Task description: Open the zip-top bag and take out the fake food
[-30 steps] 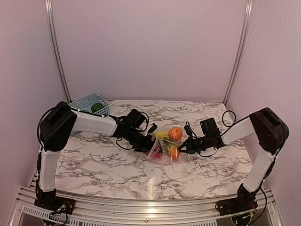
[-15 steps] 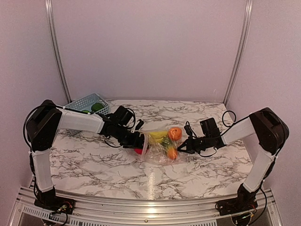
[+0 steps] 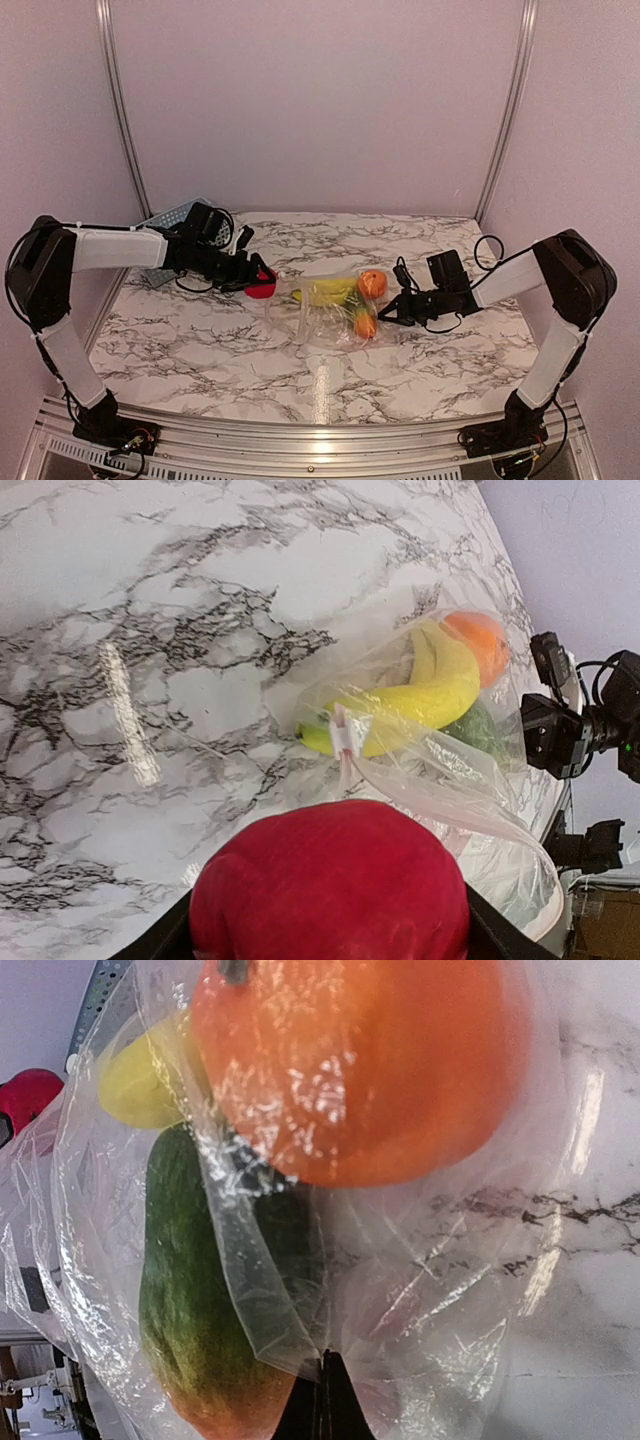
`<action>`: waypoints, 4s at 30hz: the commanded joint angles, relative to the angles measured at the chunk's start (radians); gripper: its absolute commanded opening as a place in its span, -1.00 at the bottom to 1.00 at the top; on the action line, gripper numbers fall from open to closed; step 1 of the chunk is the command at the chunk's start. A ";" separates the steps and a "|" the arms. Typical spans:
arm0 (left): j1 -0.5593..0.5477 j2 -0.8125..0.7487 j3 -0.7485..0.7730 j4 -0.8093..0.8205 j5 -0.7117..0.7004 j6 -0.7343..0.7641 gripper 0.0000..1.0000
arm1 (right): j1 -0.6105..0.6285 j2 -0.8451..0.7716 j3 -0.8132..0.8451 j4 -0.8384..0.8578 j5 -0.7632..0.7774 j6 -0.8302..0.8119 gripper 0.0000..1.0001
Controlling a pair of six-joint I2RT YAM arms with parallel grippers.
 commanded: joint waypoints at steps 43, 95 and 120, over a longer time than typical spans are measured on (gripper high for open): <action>0.509 0.484 0.781 -0.275 -0.523 -0.005 0.92 | -0.007 0.081 0.143 -0.065 0.038 0.000 -1.00; -0.093 0.234 -0.063 0.521 0.215 -0.275 -0.29 | 0.124 0.037 0.078 0.060 0.025 0.073 -1.00; -0.239 0.426 0.126 0.525 0.189 -0.309 0.57 | 0.244 0.138 0.217 0.094 -0.014 0.105 -1.00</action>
